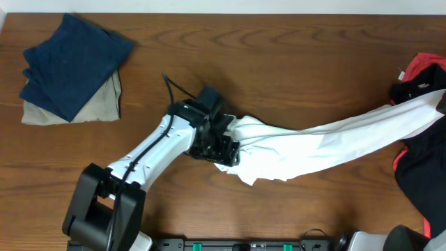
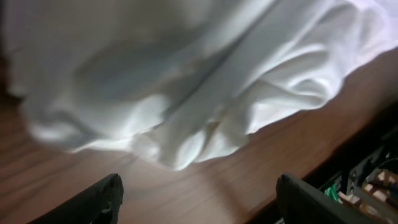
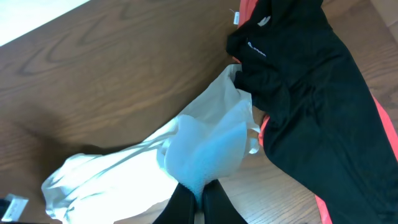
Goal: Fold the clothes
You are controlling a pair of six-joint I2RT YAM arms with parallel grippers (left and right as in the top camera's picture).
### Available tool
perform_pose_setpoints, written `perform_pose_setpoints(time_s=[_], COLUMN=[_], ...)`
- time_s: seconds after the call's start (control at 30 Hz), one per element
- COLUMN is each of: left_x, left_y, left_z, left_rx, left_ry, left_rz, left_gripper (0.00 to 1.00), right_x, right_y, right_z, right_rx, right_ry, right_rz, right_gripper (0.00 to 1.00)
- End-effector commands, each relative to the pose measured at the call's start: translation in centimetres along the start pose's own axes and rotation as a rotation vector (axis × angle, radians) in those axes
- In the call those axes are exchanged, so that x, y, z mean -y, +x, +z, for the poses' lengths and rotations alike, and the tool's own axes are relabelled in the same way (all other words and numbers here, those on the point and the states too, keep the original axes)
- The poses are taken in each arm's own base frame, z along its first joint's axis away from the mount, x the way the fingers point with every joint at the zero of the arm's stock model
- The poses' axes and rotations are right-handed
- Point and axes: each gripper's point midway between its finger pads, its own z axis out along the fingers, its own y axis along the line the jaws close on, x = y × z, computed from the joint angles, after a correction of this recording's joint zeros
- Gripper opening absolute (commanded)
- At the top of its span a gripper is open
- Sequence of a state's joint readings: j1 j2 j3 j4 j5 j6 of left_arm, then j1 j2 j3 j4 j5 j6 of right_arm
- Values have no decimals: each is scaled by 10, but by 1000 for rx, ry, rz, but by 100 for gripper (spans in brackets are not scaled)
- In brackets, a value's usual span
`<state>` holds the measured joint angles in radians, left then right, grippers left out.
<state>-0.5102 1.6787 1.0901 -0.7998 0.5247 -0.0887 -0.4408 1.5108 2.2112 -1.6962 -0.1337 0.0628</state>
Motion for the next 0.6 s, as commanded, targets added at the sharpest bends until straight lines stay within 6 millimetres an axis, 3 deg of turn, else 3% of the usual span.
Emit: perform_pose_setpoints(time_s=[0.0,0.23,0.57], left_x=[14,34,38], left_y=[7,17,14], left_z=[7,17,23], left_rx=[-24,-57,-36], left_ry=[27,28,20], left_rz=[37,101,7], left_gripper=[80,80,80], right_x=[1,1,1], right_y=[0,0,0], right_z=[0,0,0], right_rx=[1,1,1], right_ry=[9,9,9], right_rz=[-14,-14,-14], right_gripper=[3,3,3])
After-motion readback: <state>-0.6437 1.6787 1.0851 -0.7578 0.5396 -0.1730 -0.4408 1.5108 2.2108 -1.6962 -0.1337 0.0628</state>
